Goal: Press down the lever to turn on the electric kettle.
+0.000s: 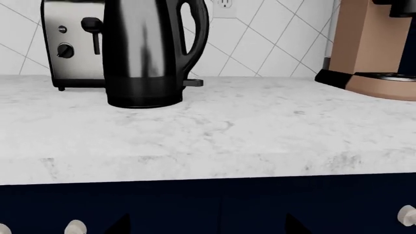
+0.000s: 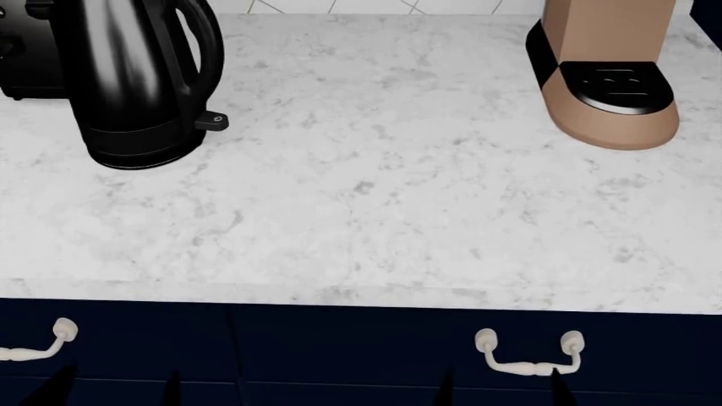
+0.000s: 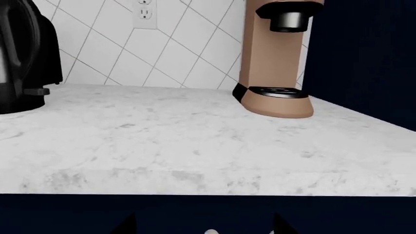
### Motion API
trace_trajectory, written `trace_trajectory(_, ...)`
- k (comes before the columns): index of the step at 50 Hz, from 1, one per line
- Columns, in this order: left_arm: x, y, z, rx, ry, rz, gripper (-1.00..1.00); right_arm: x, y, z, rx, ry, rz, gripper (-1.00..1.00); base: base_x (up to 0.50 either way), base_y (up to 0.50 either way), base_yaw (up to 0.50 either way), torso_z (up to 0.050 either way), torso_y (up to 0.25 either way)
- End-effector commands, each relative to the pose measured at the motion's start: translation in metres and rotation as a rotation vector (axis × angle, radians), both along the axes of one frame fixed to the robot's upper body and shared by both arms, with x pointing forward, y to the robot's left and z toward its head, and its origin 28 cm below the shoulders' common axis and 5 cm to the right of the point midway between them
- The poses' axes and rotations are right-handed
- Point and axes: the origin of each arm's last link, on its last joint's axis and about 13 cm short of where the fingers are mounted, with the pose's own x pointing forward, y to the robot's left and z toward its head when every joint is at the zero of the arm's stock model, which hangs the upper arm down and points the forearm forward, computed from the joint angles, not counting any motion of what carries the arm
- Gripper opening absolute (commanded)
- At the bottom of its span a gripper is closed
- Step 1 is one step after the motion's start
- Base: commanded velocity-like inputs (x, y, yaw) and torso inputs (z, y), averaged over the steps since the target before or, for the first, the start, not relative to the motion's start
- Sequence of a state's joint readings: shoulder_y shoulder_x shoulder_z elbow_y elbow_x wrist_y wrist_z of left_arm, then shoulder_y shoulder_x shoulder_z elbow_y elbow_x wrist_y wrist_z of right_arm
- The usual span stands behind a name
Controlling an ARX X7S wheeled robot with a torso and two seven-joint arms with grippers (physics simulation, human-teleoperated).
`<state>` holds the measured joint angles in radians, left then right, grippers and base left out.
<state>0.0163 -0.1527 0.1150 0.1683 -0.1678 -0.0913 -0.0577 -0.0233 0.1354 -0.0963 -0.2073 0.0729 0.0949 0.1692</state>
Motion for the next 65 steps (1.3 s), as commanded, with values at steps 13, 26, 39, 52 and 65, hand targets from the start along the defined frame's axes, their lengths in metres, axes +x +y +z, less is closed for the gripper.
trace_trajectory(13,-0.012,0.004,0.037,-0.015,-0.053,-0.039,1.00,-0.011,-0.001,0.037,-0.032,-0.107,0.013,1.00,0.00,0.08,0.00,0.000,0.000)
trace_trajectory(26,-0.009,0.005,0.038,-0.012,-0.054,-0.034,1.00,-0.011,0.000,0.035,-0.038,-0.101,0.018,1.00,0.00,0.50,0.00,0.000,0.000)
trace_trajectory(39,-0.010,0.004,0.037,-0.005,-0.056,-0.039,1.00,-0.012,0.001,0.034,-0.039,-0.098,0.032,1.00,0.00,0.50,0.00,0.000,0.000)
trace_trajectory(52,-0.009,0.006,0.040,-0.025,-0.083,-0.072,1.00,-0.006,-0.003,0.037,0.005,-0.065,0.012,1.00,0.00,0.42,0.00,0.000,0.000)
trace_trajectory(65,0.011,0.008,0.089,-0.021,-0.124,-0.004,1.00,-0.001,-0.009,0.066,-0.058,-0.104,-0.023,1.00,0.00,0.00,0.00,0.000,0.000)
